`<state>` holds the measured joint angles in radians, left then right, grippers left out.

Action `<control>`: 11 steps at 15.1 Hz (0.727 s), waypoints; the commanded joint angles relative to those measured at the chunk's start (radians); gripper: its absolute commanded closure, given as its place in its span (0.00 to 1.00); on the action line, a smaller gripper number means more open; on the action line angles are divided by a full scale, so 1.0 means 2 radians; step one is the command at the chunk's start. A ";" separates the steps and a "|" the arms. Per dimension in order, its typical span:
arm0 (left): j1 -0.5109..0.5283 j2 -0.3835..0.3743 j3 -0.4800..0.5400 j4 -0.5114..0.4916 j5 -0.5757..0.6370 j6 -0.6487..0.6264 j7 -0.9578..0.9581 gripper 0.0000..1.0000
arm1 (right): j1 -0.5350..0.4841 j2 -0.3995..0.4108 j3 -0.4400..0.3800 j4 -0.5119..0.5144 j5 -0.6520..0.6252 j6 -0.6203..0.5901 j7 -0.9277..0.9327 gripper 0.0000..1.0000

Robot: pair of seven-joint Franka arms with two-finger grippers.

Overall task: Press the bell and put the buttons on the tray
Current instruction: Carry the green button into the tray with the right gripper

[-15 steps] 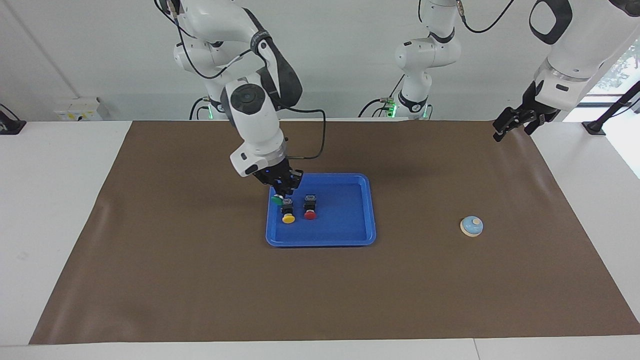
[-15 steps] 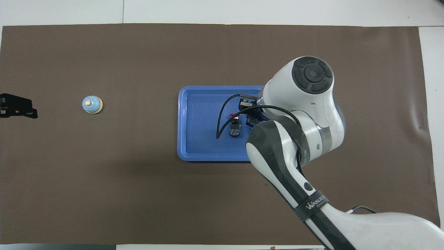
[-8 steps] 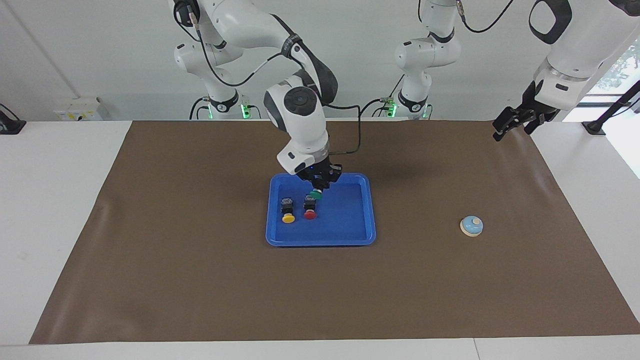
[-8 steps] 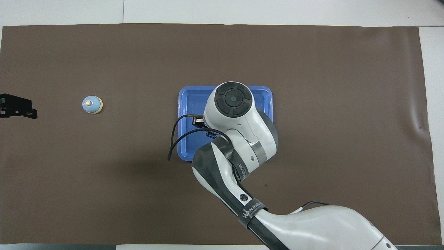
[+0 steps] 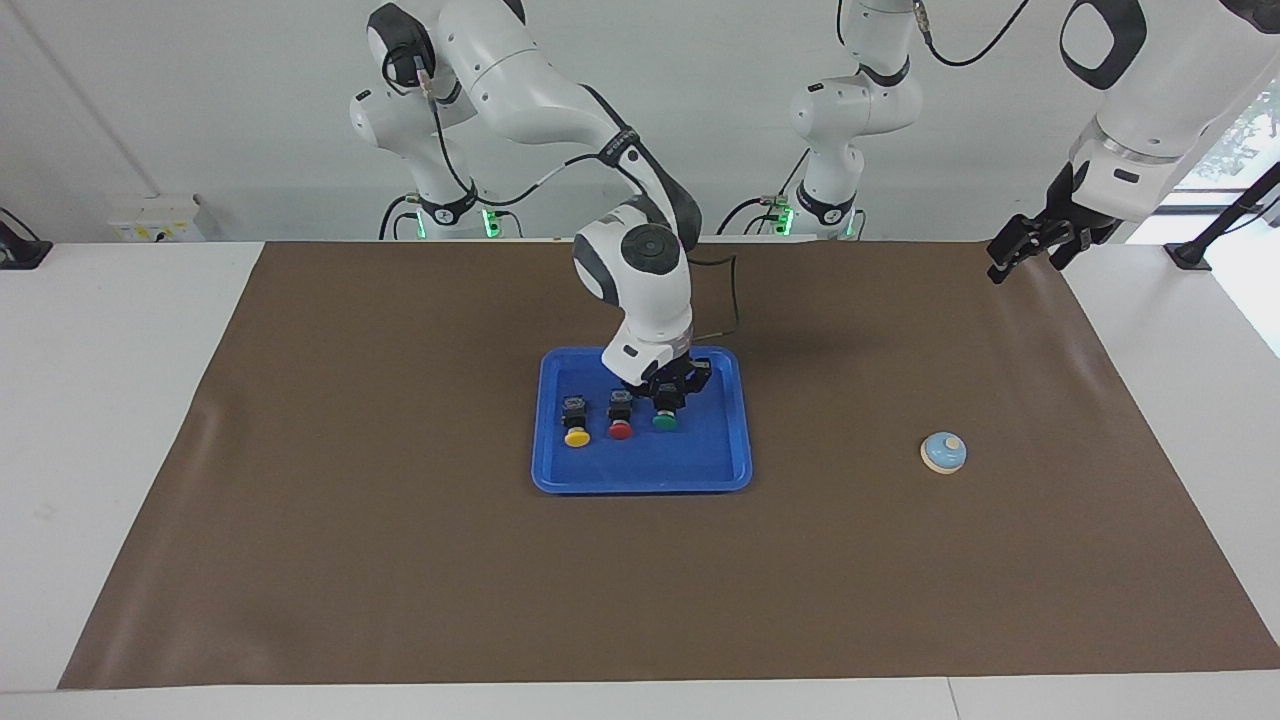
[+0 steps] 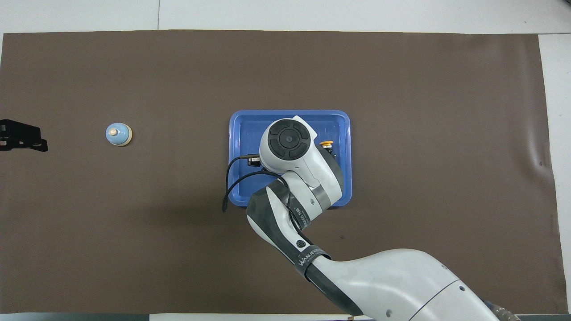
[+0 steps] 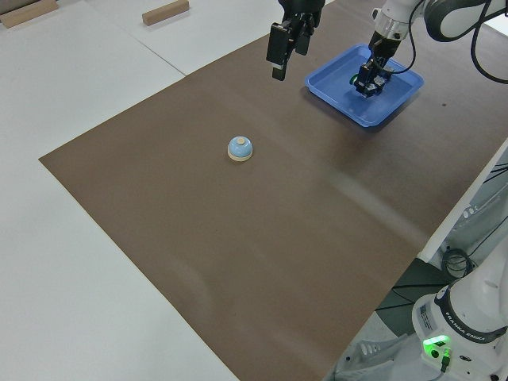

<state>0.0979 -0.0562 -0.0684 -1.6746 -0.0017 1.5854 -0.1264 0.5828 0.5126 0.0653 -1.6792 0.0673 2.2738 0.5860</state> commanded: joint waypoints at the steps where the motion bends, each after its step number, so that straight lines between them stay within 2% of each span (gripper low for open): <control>1: 0.002 -0.013 0.000 -0.010 0.004 -0.005 -0.004 0.00 | -0.004 -0.021 0.003 -0.056 -0.005 0.046 -0.009 1.00; 3: 0.002 -0.013 0.000 -0.010 0.004 -0.005 -0.004 0.00 | -0.003 -0.025 0.003 -0.073 -0.005 0.059 -0.009 1.00; 6: 0.002 -0.013 -0.001 -0.010 0.004 -0.005 -0.004 0.00 | -0.004 -0.026 0.003 -0.072 -0.004 0.053 -0.008 1.00; 7: 0.002 -0.013 0.000 -0.010 0.004 -0.005 -0.004 0.00 | -0.005 -0.026 0.003 -0.071 -0.002 0.052 -0.005 0.86; 8: 0.002 -0.013 0.000 -0.010 0.004 -0.005 -0.004 0.00 | -0.004 -0.026 0.002 -0.071 -0.002 0.052 -0.003 0.05; 9: 0.002 -0.013 0.000 -0.010 0.004 -0.005 -0.004 0.00 | -0.004 -0.026 0.003 -0.067 0.002 0.047 0.002 0.00; 11: 0.002 -0.013 0.000 -0.010 0.004 -0.005 -0.004 0.00 | -0.003 -0.026 0.003 -0.058 0.002 0.038 0.034 0.00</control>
<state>0.0979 -0.0562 -0.0684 -1.6746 -0.0017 1.5847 -0.1264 0.5831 0.4783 0.0657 -1.7875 0.0670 2.3642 0.6065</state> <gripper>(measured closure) 0.000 0.352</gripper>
